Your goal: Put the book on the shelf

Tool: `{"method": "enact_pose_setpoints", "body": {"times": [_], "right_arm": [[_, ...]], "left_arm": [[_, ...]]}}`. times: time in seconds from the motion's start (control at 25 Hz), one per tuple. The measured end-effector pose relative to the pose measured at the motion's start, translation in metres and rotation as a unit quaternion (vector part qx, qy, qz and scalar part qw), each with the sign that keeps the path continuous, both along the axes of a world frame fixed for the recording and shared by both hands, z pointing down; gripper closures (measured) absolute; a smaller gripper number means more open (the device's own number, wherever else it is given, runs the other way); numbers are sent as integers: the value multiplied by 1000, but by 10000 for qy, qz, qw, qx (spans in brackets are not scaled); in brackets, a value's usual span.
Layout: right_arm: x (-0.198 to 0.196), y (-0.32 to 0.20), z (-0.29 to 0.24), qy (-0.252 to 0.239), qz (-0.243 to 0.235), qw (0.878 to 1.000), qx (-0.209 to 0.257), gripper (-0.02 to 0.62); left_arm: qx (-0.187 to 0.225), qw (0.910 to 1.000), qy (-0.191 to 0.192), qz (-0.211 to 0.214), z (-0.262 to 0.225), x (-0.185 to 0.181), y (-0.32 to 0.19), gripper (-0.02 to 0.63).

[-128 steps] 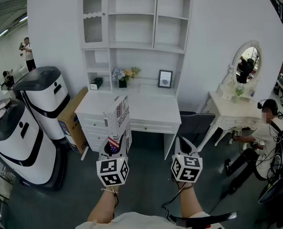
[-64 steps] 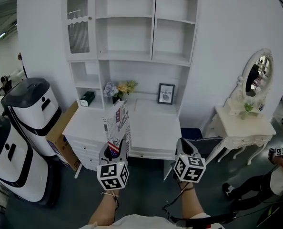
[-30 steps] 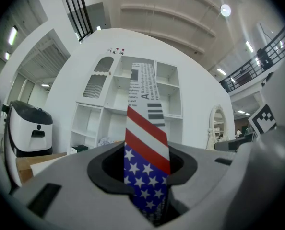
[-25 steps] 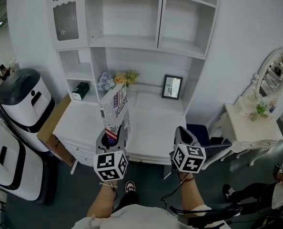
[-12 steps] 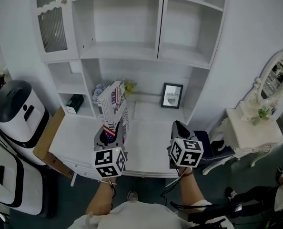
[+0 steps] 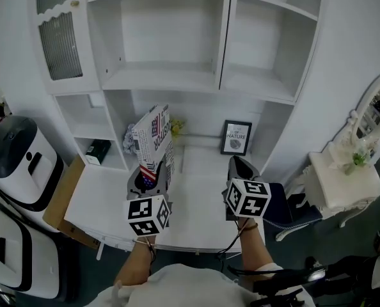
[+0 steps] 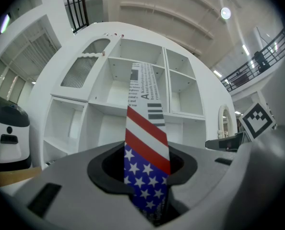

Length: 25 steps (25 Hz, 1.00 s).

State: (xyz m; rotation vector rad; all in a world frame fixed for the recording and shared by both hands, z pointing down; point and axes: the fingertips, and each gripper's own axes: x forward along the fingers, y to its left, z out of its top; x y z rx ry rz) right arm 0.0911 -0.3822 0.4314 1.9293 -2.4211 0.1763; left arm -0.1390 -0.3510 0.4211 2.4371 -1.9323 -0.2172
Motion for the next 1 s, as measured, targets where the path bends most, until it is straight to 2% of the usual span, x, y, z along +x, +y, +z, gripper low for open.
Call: {"method": "enact_pose_setpoints", "body": {"times": [0.48, 0.8, 1.0], "right_arm": [[-13, -53, 10, 0, 70, 9999, -125, 574], [-13, -72, 11, 28, -70, 9998, -209, 574], [-25, -78, 0, 42, -246, 9996, -108, 574]], "left_arm": [[-107, 9999, 39, 128, 8, -6, -54, 448], [-264, 9996, 1, 36, 15, 0, -61, 448], [-144, 9998, -107, -58, 4, 2, -53, 448]]}}
